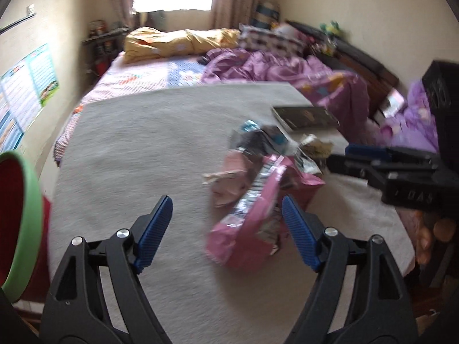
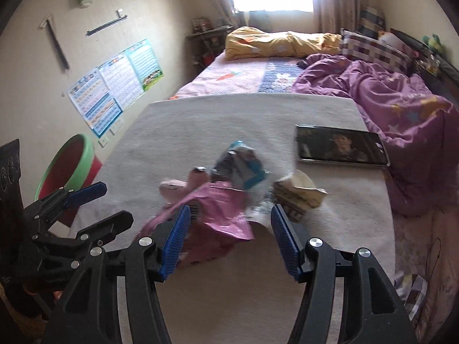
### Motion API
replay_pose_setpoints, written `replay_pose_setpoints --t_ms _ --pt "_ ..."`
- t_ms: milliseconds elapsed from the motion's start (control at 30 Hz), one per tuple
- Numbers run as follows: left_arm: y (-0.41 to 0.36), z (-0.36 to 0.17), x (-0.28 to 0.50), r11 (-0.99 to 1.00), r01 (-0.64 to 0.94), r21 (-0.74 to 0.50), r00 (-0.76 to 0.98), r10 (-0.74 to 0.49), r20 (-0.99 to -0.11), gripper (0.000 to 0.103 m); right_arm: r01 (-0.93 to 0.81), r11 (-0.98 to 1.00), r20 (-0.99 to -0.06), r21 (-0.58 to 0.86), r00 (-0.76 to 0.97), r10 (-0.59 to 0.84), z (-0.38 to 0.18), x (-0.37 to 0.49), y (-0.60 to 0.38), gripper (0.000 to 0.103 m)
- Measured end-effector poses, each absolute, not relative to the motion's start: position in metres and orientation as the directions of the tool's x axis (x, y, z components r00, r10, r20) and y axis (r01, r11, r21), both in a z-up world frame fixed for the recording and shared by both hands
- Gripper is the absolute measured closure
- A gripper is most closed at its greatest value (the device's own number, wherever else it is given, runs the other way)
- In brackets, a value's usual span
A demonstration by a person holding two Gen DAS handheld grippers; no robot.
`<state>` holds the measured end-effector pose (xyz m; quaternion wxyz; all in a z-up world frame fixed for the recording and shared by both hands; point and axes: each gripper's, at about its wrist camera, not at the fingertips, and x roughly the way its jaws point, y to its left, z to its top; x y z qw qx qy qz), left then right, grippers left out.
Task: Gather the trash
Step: 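Move both tools back toward the remaining pink wrappers on the table, then grasp the pink wrapper with the left gripper while the right grasps the white paper cup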
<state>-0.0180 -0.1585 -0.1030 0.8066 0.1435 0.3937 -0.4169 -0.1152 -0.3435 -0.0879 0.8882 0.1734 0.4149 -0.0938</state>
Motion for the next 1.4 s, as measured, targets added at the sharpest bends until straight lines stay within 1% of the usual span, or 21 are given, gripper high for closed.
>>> replay_pose_setpoints --t_ms 67,133,167,200,267,300,467,700,767,800,833,900,933,1000,1033,1133,1233,1267,1300,1367,1400 --pt "-0.175 -0.117 -0.02 0.6 0.796 -0.079 0.32 -0.528 -0.787 0.027 0.34 0.907 -0.776 0.25 0.631 -0.022 -0.095 -0.122 -0.362 0.046" --pt "-0.185 -0.13 -0.017 0.594 0.799 -0.094 0.278 -0.503 -0.818 0.028 0.356 0.896 -0.781 0.267 0.624 -0.015 -0.099 -0.128 -0.374 0.046" --pt "-0.189 -0.136 -0.017 0.593 0.799 -0.104 0.258 -0.493 -0.831 0.037 0.362 0.89 -0.783 0.278 0.622 -0.008 -0.102 -0.13 -0.379 0.046" --pt "-0.191 -0.14 -0.017 0.594 0.797 -0.111 0.242 -0.482 -0.842 0.049 0.368 0.883 -0.784 0.293 0.621 0.001 -0.106 -0.129 -0.383 0.046" --pt "-0.193 -0.146 -0.018 0.601 0.789 -0.124 0.224 -0.47 -0.854 0.057 0.377 0.87 -0.784 0.316 0.62 0.016 -0.11 -0.124 -0.387 0.045" --pt "-0.191 -0.146 -0.019 0.606 0.784 -0.132 0.218 -0.469 -0.856 0.061 0.38 0.866 -0.787 0.325 0.617 0.025 -0.113 -0.119 -0.39 0.042" --pt "-0.173 -0.137 -0.026 0.639 0.757 -0.137 0.24 -0.467 -0.851 0.065 0.393 0.841 -0.797 0.373 0.6 0.073 -0.126 -0.103 -0.395 0.038" --pt "-0.133 -0.129 -0.03 0.713 0.693 -0.107 0.297 -0.418 -0.859 0.063 0.396 0.84 -0.816 0.371 0.571 0.091 -0.141 -0.09 -0.388 0.037" --pt "-0.125 -0.133 -0.029 0.73 0.677 -0.099 0.306 -0.4 -0.864 0.061 0.383 0.852 -0.812 0.358 0.578 0.082 -0.139 -0.09 -0.384 0.047" --pt "-0.121 -0.134 -0.029 0.735 0.671 -0.096 0.31 -0.396 -0.864 0.058 0.374 0.854 -0.811 0.362 0.578 0.09 -0.139 -0.09 -0.381 0.059" --pt "-0.118 -0.135 -0.029 0.739 0.667 -0.098 0.311 -0.395 -0.865 0.056 0.371 0.856 -0.811 0.36 0.578 0.091 -0.138 -0.089 -0.381 0.06" --pt "-0.115 -0.132 -0.029 0.742 0.663 -0.097 0.323 -0.401 -0.857 0.048 0.354 0.863 -0.806 0.359 0.585 0.095 -0.135 -0.089 -0.376 0.06" --pt "-0.112 -0.131 -0.03 0.738 0.667 -0.101 0.327 -0.411 -0.851 0.047 0.349 0.866 -0.802 0.358 0.59 0.094 -0.133 -0.09 -0.374 0.06" --pt "-0.113 -0.125 -0.031 0.728 0.678 -0.099 0.341 -0.431 -0.835 0.035 0.336 0.874 -0.791 0.351 0.606 0.084 -0.125 -0.094 -0.368 0.06" --pt "-0.113 -0.123 -0.032 0.724 0.682 -0.098 0.348 -0.44 -0.828 0.033 0.333 0.877 -0.786 0.347 0.614 0.078 -0.122 -0.095 -0.366 0.06" --pt "-0.121 -0.123 -0.031 0.711 0.696 -0.103 0.346 -0.457 -0.819 0.029 0.322 0.882 -0.77 0.343 0.635 0.068 -0.111 -0.097 -0.362 0.06" --pt "-0.132 -0.132 -0.027 0.702 0.707 -0.092 0.33 -0.442 -0.834 0.029 0.305 0.89 -0.756 0.339 0.651 0.065 -0.1 -0.094 -0.356 0.06" --pt "-0.133 -0.137 -0.025 0.699 0.708 -0.102 0.311 -0.439 -0.843 0.039 0.298 0.893 -0.752 0.338 0.656 0.065 -0.097 -0.094 -0.353 0.06" --pt "-0.134 -0.142 -0.023 0.698 0.707 -0.115 0.291 -0.435 -0.852 0.053 0.29 0.895 -0.746 0.338 0.662 0.067 -0.093 -0.093 -0.35 0.06" --pt "-0.131 -0.146 -0.022 0.7 0.698 -0.151 0.263 -0.447 -0.855 0.058 0.271 0.901 -0.736 0.339 0.673 0.074 -0.086 -0.091 -0.342 0.06" --pt "-0.129 -0.145 -0.023 0.701 0.695 -0.159 0.263 -0.453 -0.852 0.063 0.262 0.904 -0.732 0.338 0.677 0.078 -0.084 -0.091 -0.338 0.06"
